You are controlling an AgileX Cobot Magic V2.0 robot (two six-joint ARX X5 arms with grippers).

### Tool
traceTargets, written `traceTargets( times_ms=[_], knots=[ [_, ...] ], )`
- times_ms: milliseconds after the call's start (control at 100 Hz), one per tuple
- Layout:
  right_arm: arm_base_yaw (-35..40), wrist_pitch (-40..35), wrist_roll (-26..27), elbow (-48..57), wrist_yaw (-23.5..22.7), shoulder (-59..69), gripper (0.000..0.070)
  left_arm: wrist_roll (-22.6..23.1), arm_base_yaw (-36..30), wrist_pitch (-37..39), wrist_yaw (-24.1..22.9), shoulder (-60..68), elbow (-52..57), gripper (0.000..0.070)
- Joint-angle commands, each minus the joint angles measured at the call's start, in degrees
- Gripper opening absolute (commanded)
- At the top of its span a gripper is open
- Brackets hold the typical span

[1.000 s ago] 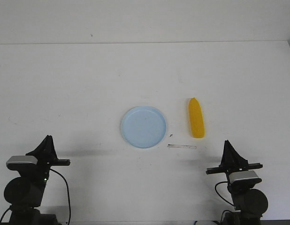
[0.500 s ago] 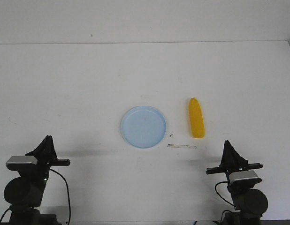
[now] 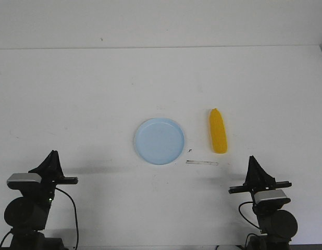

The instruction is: Place corn on plate with both arms

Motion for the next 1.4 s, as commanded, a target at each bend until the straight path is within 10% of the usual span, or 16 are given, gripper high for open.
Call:
traceTargets(
  times_ms=[0, 860, 1390],
  knots=[
    [0.04, 1.18, 1.25, -0.07, -0.22, 0.09, 0.0014, -0.13, -0.04, 0.52, 0.04, -0.04, 0.46, 0.0001],
    [4.61, -8.44, -4.66, 20.15, -2.58, 23.74, 0.0007, -0.15, -0.04, 0.52, 0.04, -0.04, 0.46, 0.0001],
    [7.32, -22.10, 4.63, 43.78, -3.76, 57.37, 0.0007, -0.13, -0.04, 0.52, 0.04, -0.04, 0.46, 0.0001]
  ],
)
